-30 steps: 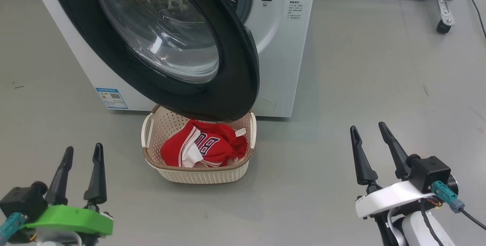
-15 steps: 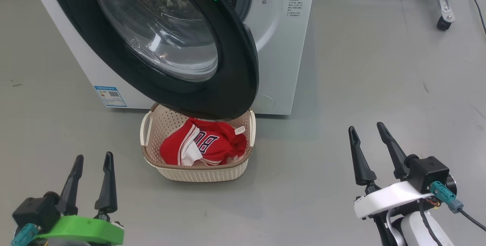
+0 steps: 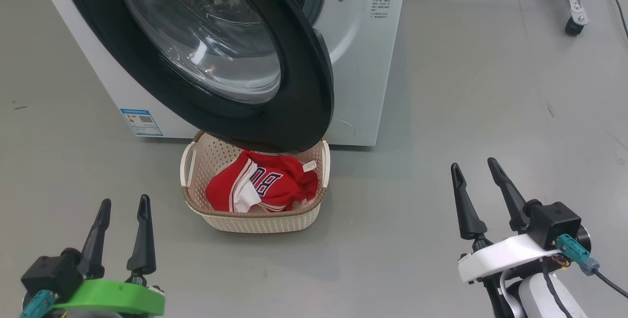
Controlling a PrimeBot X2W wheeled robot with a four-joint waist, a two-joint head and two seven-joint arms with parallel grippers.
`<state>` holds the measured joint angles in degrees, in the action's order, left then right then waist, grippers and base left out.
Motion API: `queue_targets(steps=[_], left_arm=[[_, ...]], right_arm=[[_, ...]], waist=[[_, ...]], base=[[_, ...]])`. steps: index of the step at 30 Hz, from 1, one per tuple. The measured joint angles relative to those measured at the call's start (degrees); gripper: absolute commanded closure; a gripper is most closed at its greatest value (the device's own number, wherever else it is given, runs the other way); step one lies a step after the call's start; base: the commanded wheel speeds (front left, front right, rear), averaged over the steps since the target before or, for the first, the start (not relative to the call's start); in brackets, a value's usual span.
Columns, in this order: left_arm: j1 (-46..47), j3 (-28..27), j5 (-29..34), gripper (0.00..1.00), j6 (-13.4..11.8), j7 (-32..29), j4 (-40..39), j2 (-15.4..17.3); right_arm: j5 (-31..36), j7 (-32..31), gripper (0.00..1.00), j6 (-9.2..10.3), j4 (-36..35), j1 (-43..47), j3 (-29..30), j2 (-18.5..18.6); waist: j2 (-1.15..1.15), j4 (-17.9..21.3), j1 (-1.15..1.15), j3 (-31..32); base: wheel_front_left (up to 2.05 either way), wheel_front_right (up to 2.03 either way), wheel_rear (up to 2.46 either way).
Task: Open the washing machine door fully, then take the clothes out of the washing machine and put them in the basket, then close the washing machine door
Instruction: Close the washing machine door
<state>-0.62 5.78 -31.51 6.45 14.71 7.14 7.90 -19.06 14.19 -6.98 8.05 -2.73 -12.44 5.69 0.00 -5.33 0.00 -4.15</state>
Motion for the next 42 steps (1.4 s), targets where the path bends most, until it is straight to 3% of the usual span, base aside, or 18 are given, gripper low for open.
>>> queue_targets(steps=[15,16,17,18,26,33,42], left_arm=[[-0.81,-0.36,1.55,0.00,0.45,0.00,-0.03,-1.43],[-0.81,-0.37,1.60,0.00,0.46,0.00,-0.03,-1.54],[-0.81,-0.37,1.80,0.00,0.46,0.00,-0.03,-1.60],[-0.81,-0.37,1.88,0.00,0.47,0.00,-0.04,-1.65],[-0.78,0.87,2.23,0.00,0.48,0.00,-0.35,-1.98],[-0.02,3.75,2.31,0.00,0.48,0.00,-1.04,-2.56],[2.44,6.11,1.96,0.00,0.48,0.00,-1.30,-3.39]], right_arm=[[-0.05,0.00,0.00,0.00,0.00,-0.02,-0.13,0.16],[-0.05,0.00,0.24,0.00,0.00,-0.02,-0.15,0.20],[-0.04,0.00,0.73,0.00,-0.02,-0.03,-0.31,0.31],[-0.03,0.00,1.00,0.00,-0.16,-0.04,-0.60,0.55],[0.64,0.00,1.00,0.00,-2.24,-1.37,-4.99,2.80],[1.33,-0.10,1.00,0.00,-3.46,-7.98,-13.19,5.86],[1.21,-2.04,1.00,-0.01,-2.88,-16.60,-19.25,8.25]], waist=[[0.00,-0.05,0.00,-0.19],[0.00,-0.06,0.00,-0.21],[0.00,-0.08,0.00,-0.23],[0.00,-0.10,0.00,-0.26],[0.00,-1.00,0.00,-1.48],[0.00,-3.16,0.00,-4.08],[0.00,-7.17,0.00,-7.53]], base=[[0.00,0.00,0.00],[0.00,0.00,0.00],[0.00,0.00,0.00],[0.00,0.00,0.00],[0.00,0.00,0.00],[0.00,0.00,0.00],[0.00,0.00,0.00]])
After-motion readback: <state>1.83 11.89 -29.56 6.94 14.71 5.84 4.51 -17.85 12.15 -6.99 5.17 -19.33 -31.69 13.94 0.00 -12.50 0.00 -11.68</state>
